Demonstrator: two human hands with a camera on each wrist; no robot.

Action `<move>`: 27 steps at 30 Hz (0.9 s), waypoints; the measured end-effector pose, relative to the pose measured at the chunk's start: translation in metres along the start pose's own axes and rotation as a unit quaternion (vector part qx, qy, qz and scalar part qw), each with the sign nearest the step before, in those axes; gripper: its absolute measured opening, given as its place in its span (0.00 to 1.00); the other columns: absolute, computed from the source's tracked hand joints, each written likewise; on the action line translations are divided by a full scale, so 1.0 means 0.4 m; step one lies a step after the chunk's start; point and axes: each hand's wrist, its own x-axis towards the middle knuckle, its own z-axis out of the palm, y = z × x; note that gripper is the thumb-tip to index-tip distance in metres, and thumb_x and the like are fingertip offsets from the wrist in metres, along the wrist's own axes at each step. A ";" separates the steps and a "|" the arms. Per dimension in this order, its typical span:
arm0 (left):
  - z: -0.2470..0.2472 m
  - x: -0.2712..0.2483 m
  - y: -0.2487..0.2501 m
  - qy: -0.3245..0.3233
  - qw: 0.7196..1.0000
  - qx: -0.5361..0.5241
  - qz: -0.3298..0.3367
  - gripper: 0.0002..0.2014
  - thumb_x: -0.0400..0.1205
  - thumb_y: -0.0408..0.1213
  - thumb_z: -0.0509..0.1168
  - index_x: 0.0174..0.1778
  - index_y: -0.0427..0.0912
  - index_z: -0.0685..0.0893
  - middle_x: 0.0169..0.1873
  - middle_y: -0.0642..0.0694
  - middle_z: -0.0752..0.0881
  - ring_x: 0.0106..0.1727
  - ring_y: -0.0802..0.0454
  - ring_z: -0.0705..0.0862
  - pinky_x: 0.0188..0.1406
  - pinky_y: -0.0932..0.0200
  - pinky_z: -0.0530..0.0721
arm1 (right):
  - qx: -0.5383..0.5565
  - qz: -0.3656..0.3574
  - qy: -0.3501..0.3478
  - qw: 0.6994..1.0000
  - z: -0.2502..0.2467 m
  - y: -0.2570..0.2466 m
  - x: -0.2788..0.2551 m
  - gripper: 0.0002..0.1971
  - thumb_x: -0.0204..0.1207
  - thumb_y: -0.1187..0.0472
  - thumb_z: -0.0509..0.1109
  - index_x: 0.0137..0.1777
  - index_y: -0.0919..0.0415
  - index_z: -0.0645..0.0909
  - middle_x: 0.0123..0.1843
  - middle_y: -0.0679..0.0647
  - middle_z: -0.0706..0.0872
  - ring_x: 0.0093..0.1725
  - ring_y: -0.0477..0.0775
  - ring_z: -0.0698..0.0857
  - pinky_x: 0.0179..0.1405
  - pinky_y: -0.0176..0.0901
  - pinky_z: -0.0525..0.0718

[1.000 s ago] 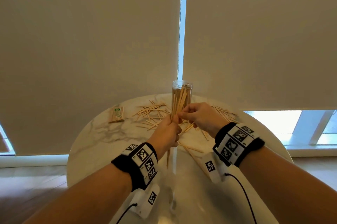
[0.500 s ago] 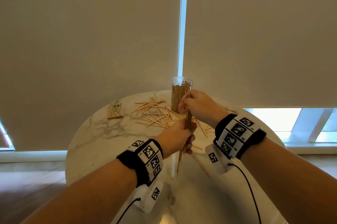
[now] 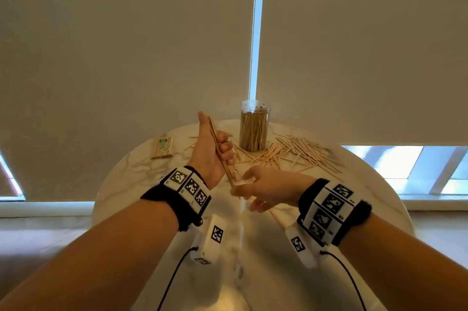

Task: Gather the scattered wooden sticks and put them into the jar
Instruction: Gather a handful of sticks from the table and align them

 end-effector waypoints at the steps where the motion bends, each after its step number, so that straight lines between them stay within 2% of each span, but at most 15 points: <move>1: 0.003 0.000 0.000 -0.001 1.000 -0.017 -0.007 0.34 0.76 0.78 0.51 0.26 0.48 0.67 0.23 0.50 0.63 0.22 0.53 0.60 0.25 0.57 0.63 | 0.012 0.005 -0.019 1.000 0.019 -0.003 -0.003 0.30 0.77 0.45 0.76 0.73 0.61 0.74 0.58 0.57 0.89 0.51 0.56 0.93 0.57 0.54 0.91; 3: 0.015 -0.005 -0.010 -0.011 0.999 -0.031 -0.019 0.33 0.78 0.75 0.54 0.25 0.47 0.66 0.23 0.49 0.63 0.22 0.53 0.60 0.26 0.57 0.62 | 0.075 -0.016 -0.031 0.997 0.048 -0.014 0.007 0.18 0.81 0.54 0.74 0.65 0.63 0.79 0.55 0.58 0.90 0.49 0.57 0.92 0.56 0.51 0.91; 5: 0.026 -0.008 -0.018 -0.015 0.999 -0.032 -0.014 0.29 0.80 0.68 0.57 0.25 0.47 0.68 0.23 0.50 0.64 0.22 0.53 0.60 0.27 0.57 0.61 | 0.137 -0.041 -0.015 0.990 0.059 -0.025 0.017 0.08 0.83 0.60 0.70 0.56 0.64 0.82 0.47 0.57 0.87 0.38 0.52 0.85 0.40 0.42 0.87; 7: 0.034 -0.009 -0.014 -0.016 0.999 -0.036 0.008 0.24 0.81 0.59 0.57 0.26 0.46 0.70 0.24 0.50 0.64 0.23 0.54 0.60 0.28 0.57 0.63 | 0.164 -0.044 0.022 0.985 0.060 -0.028 0.024 0.06 0.83 0.59 0.68 0.50 0.63 0.81 0.39 0.56 0.83 0.31 0.48 0.76 0.29 0.38 0.76; 9: 0.039 -0.008 -0.003 -0.014 0.998 -0.049 0.032 0.20 0.82 0.53 0.55 0.28 0.45 0.73 0.26 0.49 0.63 0.23 0.54 0.60 0.29 0.57 0.66 | 0.163 -0.032 0.052 0.985 0.054 -0.024 0.031 0.12 0.83 0.56 0.68 0.53 0.66 0.84 0.38 0.54 0.83 0.29 0.46 0.75 0.27 0.37 0.73; 11: 0.044 -0.006 0.005 -0.012 0.997 -0.062 0.034 0.23 0.83 0.58 0.54 0.28 0.44 0.73 0.26 0.49 0.63 0.23 0.53 0.60 0.30 0.57 0.67 | 0.133 -0.031 0.081 0.987 0.045 -0.022 0.032 0.16 0.83 0.53 0.68 0.56 0.68 0.85 0.39 0.53 0.85 0.30 0.46 0.76 0.26 0.36 0.75; 13: 0.049 0.000 0.006 -0.009 0.998 -0.052 0.019 0.31 0.81 0.70 0.53 0.27 0.45 0.71 0.24 0.49 0.64 0.23 0.53 0.61 0.30 0.57 0.67 | 0.094 -0.038 0.095 0.990 0.039 -0.021 0.033 0.16 0.84 0.52 0.66 0.51 0.67 0.85 0.38 0.53 0.83 0.29 0.46 0.77 0.25 0.36 0.75; 14: 0.054 0.003 0.005 -0.008 0.999 -0.042 0.013 0.32 0.81 0.71 0.52 0.26 0.45 0.71 0.23 0.50 0.64 0.23 0.53 0.61 0.30 0.57 0.66 | 0.081 -0.042 0.091 0.992 0.038 -0.021 0.034 0.15 0.84 0.53 0.65 0.47 0.65 0.84 0.37 0.54 0.82 0.29 0.47 0.76 0.25 0.37 0.75; 17: 0.071 0.004 -0.001 -0.009 1.000 -0.017 0.011 0.21 0.84 0.53 0.54 0.28 0.46 0.74 0.26 0.50 0.65 0.23 0.55 0.62 0.31 0.57 0.65 | 0.067 -0.045 0.075 0.994 0.037 -0.018 0.036 0.12 0.85 0.54 0.61 0.47 0.63 0.80 0.38 0.58 0.79 0.28 0.51 0.73 0.26 0.44 0.73; 18: 0.074 0.003 -0.003 -0.008 1.000 -0.021 0.013 0.19 0.83 0.50 0.54 0.29 0.46 0.76 0.26 0.50 0.66 0.23 0.55 0.63 0.31 0.57 0.65 | 0.066 -0.041 0.075 0.994 0.035 -0.017 0.037 0.13 0.85 0.54 0.60 0.49 0.63 0.79 0.39 0.58 0.79 0.28 0.51 0.73 0.25 0.44 0.73; 21: 0.076 0.012 -0.006 0.006 0.999 -0.037 0.009 0.23 0.84 0.57 0.53 0.34 0.45 0.80 0.23 0.51 0.67 0.23 0.54 0.63 0.32 0.57 0.66 | 0.051 -0.025 0.071 0.996 0.028 -0.012 0.041 0.14 0.86 0.52 0.60 0.48 0.63 0.79 0.39 0.59 0.78 0.28 0.52 0.73 0.25 0.45 0.73; 24: 0.084 0.020 -0.006 0.020 0.999 -0.024 0.012 0.16 0.85 0.50 0.54 0.45 0.44 0.82 0.23 0.51 0.67 0.23 0.55 0.63 0.31 0.57 0.66 | 0.071 -0.011 0.066 0.995 0.019 -0.007 0.045 0.13 0.86 0.52 0.61 0.43 0.59 0.75 0.35 0.56 0.75 0.26 0.50 0.70 0.23 0.41 0.70; 25: 0.086 0.021 -0.004 0.018 0.999 -0.034 0.013 0.17 0.85 0.52 0.55 0.48 0.43 0.83 0.23 0.51 0.68 0.23 0.55 0.64 0.32 0.57 0.66 | 0.071 -0.012 0.068 0.995 0.015 -0.006 0.045 0.13 0.86 0.53 0.60 0.42 0.58 0.74 0.34 0.55 0.74 0.25 0.49 0.69 0.23 0.41 0.69; 27: 0.086 0.031 -0.003 0.012 0.999 -0.047 0.010 0.29 0.82 0.67 0.55 0.49 0.43 0.85 0.23 0.51 0.69 0.24 0.54 0.65 0.33 0.56 0.67 | 0.049 -0.017 0.065 0.997 0.005 -0.005 0.045 0.13 0.87 0.54 0.59 0.41 0.58 0.72 0.35 0.57 0.73 0.27 0.51 0.69 0.25 0.43 0.70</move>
